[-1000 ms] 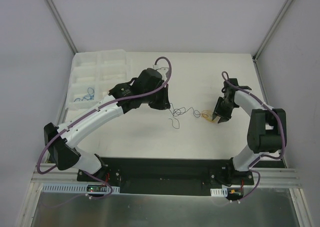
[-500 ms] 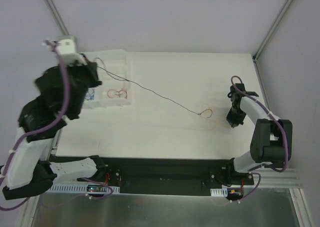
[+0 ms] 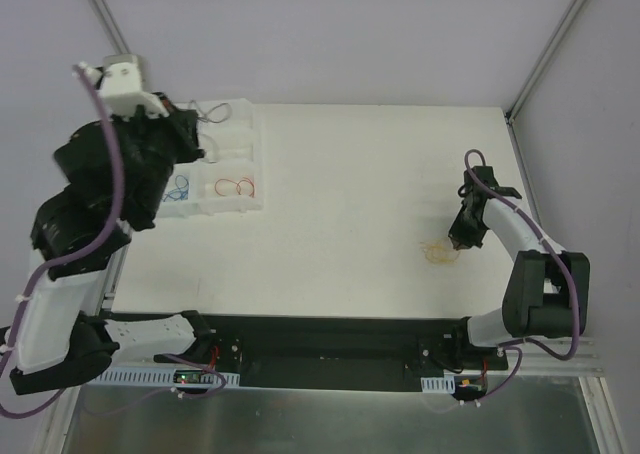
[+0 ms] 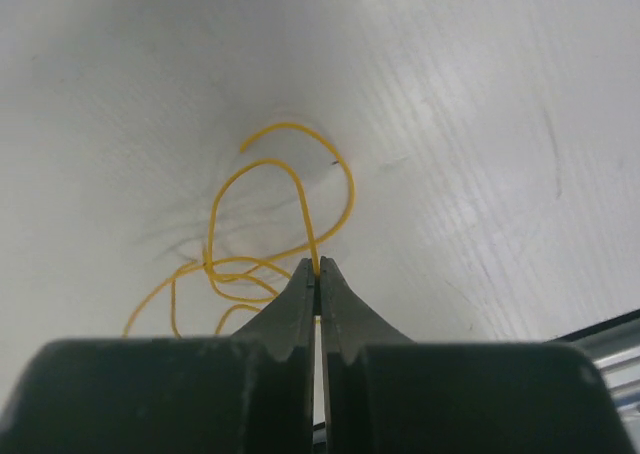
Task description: Untangle the cables
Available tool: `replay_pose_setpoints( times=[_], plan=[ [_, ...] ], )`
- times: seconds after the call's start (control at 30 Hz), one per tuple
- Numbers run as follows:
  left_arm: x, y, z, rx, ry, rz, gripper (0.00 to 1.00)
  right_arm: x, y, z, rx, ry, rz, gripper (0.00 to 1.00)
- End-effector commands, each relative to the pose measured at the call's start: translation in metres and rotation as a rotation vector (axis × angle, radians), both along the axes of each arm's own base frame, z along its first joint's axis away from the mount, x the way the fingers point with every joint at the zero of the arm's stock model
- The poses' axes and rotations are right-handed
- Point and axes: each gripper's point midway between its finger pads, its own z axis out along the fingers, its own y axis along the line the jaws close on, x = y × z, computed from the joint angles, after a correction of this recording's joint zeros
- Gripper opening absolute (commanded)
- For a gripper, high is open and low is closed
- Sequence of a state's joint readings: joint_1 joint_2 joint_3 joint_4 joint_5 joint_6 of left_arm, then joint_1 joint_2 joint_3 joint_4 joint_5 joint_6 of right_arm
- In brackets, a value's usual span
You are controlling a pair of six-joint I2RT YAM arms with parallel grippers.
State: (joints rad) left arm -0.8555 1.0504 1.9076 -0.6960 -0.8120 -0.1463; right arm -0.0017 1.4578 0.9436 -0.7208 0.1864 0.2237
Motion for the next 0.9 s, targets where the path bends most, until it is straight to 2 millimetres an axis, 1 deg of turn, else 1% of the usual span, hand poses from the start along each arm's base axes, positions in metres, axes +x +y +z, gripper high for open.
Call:
replay_pose_setpoints(
  times=[0.0,0.1,0.13,0.2,0.3,0.33,0.37,0.43,0.5,0.57,0.67,0.73,0.8,0.83,0.87],
  plan=[
    [0.025,-0.077,-0.030,0.016,0.104,-0.211,0.00,0.009,0.039,0.007,0.152,-0.094,0.123,0.00],
    [0.033,-0.093,-0.049,0.019,0.154,-0.230,0.00,0.006,0.044,0.006,0.156,-0.092,0.155,0.00],
    [0.035,-0.098,-0.059,0.025,0.177,-0.240,0.00,0.006,0.045,0.006,0.159,-0.092,0.156,0.00],
    [0.038,-0.111,-0.084,0.023,0.239,-0.258,0.00,0.007,0.056,0.007,0.213,-0.094,0.176,0.00],
    [0.042,-0.130,-0.135,0.031,0.360,-0.282,0.00,0.005,0.061,0.009,0.219,-0.094,0.194,0.00],
    [0.043,-0.134,-0.153,0.047,0.400,-0.278,0.00,0.003,0.060,0.010,0.215,-0.092,0.195,0.00],
    [0.044,-0.136,-0.168,0.052,0.433,-0.270,0.00,0.001,0.059,0.010,0.212,-0.087,0.196,0.00],
    [0.042,-0.136,-0.202,0.075,0.510,-0.250,0.00,-0.003,0.057,0.010,0.199,-0.079,0.203,0.00],
    [0.036,-0.130,-0.235,0.087,0.597,-0.209,0.00,-0.008,0.055,0.009,0.191,-0.062,0.210,0.00],
    [0.030,-0.129,-0.260,0.104,0.668,-0.197,0.00,-0.013,0.052,0.006,0.175,-0.050,0.210,0.00],
    [0.026,-0.135,-0.284,0.144,0.738,-0.221,0.00,-0.019,0.050,-0.002,0.168,-0.038,0.210,0.00],
    [0.027,-0.138,-0.292,0.162,0.763,-0.229,0.00,-0.021,0.051,-0.007,0.178,-0.023,0.213,0.00],
    [0.032,-0.148,-0.305,0.190,0.817,-0.273,0.00,-0.023,0.054,-0.011,0.192,-0.004,0.222,0.01],
    [0.038,-0.154,-0.307,0.191,0.835,-0.290,0.00,-0.023,0.055,-0.012,0.202,0.003,0.229,0.00],
    [0.040,-0.160,-0.318,0.211,0.873,-0.319,0.00,-0.024,0.056,-0.013,0.208,0.010,0.236,0.00]
  ],
)
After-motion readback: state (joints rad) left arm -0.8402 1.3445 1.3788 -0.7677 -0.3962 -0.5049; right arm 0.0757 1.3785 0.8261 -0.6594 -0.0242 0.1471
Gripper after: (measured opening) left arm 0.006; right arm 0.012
